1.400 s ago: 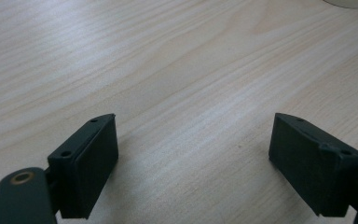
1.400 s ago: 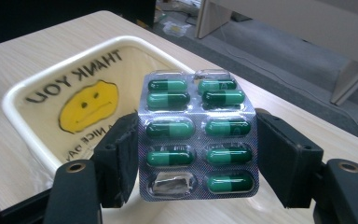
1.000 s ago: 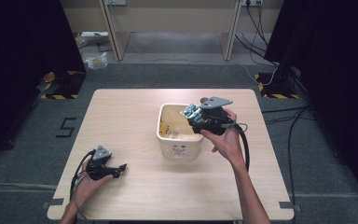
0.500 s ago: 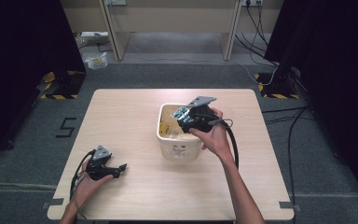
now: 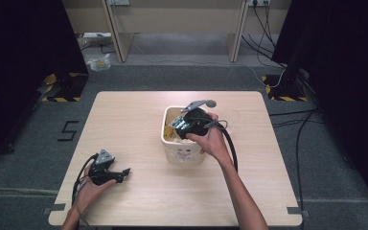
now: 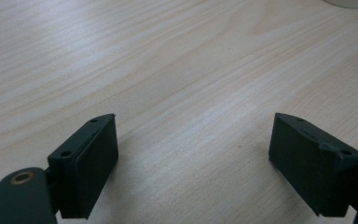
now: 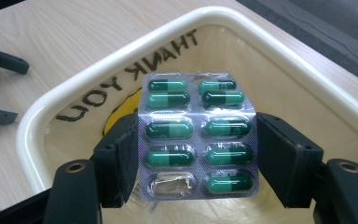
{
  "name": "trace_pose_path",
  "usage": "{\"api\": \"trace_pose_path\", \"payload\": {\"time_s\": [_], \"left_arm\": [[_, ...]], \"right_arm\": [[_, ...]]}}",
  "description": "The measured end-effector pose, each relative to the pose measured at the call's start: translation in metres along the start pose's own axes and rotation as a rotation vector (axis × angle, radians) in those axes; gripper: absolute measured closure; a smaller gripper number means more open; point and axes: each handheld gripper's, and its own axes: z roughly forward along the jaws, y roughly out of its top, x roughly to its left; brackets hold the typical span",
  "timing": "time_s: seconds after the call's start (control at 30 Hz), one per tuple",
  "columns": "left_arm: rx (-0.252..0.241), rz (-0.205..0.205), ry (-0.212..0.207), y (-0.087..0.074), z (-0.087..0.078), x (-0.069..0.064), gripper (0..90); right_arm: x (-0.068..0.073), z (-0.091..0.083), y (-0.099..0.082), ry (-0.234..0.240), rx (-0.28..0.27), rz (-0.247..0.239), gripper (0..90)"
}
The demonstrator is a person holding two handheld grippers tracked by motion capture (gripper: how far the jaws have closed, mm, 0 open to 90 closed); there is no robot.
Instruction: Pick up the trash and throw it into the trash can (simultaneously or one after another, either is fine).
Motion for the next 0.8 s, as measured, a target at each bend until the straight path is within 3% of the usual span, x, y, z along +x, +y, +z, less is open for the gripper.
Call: {"api": "trace_pose_path", "payload": {"time_s": [0.17,0.4,0.5,0.6,0.8], "left_arm": [[0.0,0.0,0.0,0.0,0.0,0.0,14.7],[0.0,0.0,0.0,0.0,0.0,0.0,14.7],[0.0,0.0,0.0,0.0,0.0,0.0,14.7],[0.0,0.0,0.0,0.0,0.0,0.0,14.7],[0.0,0.0,0.0,0.0,0.0,0.0,14.7]], "right_arm": [[0.002,0.005,0.0,0.016,0.018,-0.02,34.7],[0.001,0.01,-0.001,0.041,0.025,0.003,34.1],[0.0,0.01,-0.001,0.048,0.019,0.01,29.0],[-0.002,0.006,0.0,0.05,-0.006,0.024,24.4],[-0.009,-0.01,0.001,0.018,-0.063,0.039,24.1]]}}
